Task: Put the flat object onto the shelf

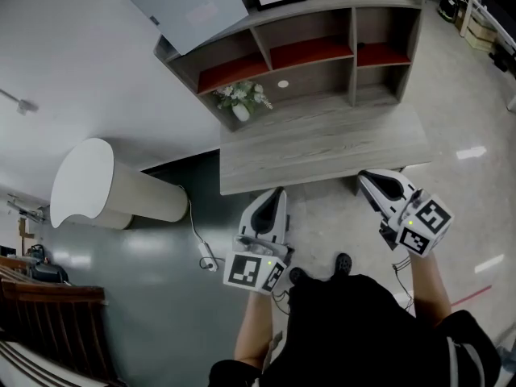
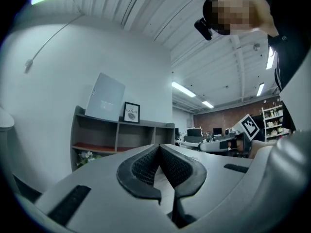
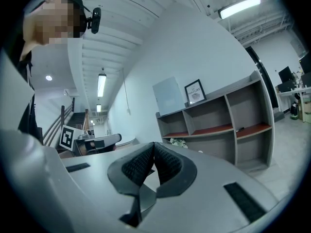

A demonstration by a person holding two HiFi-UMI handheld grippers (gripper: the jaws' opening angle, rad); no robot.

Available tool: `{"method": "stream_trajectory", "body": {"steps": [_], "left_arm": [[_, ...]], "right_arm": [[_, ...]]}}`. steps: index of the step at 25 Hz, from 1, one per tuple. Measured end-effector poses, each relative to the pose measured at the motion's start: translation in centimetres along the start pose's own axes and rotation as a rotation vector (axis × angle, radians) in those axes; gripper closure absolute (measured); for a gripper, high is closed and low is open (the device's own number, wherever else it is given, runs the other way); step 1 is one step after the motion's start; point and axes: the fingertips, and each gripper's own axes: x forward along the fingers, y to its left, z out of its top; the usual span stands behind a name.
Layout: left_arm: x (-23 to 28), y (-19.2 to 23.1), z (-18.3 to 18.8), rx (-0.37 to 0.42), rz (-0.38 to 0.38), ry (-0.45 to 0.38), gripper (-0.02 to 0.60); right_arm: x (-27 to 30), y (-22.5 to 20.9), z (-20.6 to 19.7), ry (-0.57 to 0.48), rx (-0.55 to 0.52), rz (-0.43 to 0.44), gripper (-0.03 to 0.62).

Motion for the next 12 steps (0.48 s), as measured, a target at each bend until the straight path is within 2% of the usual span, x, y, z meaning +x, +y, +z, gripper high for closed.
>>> {"method": "stream_trajectory", "body": {"steps": [12], "left_arm": [[-1.4, 0.0, -1.9, -0.069, 0.006, 0.061, 0.569]], "right_arm": [[-1.1, 1.2, -0.2, 0.014, -0.072, -0.022, 0.582]]}}
